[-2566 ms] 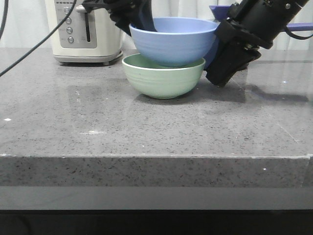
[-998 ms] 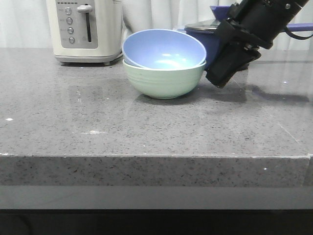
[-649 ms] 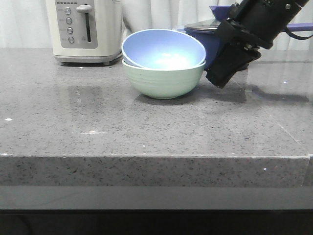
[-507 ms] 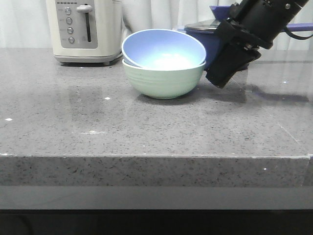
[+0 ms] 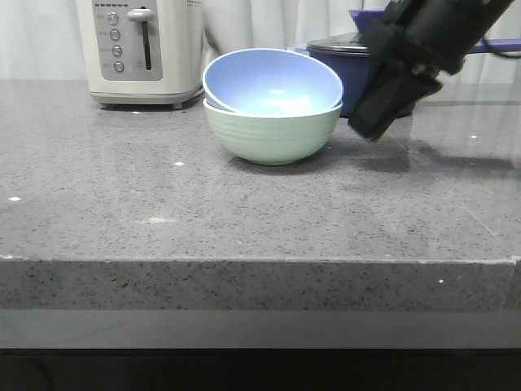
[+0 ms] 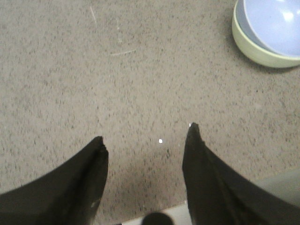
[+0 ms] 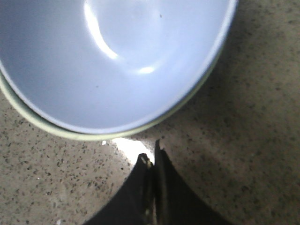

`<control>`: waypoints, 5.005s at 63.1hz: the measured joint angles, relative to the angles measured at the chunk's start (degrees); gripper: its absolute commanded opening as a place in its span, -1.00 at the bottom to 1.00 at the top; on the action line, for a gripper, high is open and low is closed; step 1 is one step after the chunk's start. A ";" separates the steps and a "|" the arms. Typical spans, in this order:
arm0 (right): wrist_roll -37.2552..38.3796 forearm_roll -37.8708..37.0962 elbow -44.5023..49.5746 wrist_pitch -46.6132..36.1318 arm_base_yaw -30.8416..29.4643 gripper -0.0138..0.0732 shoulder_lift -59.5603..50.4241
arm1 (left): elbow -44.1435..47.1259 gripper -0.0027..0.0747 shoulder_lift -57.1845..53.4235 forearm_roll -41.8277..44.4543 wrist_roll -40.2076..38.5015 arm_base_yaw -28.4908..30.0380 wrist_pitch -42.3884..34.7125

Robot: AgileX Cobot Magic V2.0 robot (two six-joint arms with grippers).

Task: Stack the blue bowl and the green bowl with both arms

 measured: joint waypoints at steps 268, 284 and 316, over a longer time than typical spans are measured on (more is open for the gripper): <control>39.94 -25.26 33.89 -0.31 0.00 -0.81 -68.69 | 57.77 -0.98 -50.20 -5.74 0.02 21.09 -52.61; 39.94 -26.28 43.09 -5.79 -4.89 -0.81 -75.47 | 57.77 -0.98 -50.20 -5.74 0.02 21.09 -52.51; 36.33 -25.05 75.50 -44.30 -13.81 -0.82 -95.28 | 57.77 -0.98 -50.20 -5.74 0.02 21.09 -52.51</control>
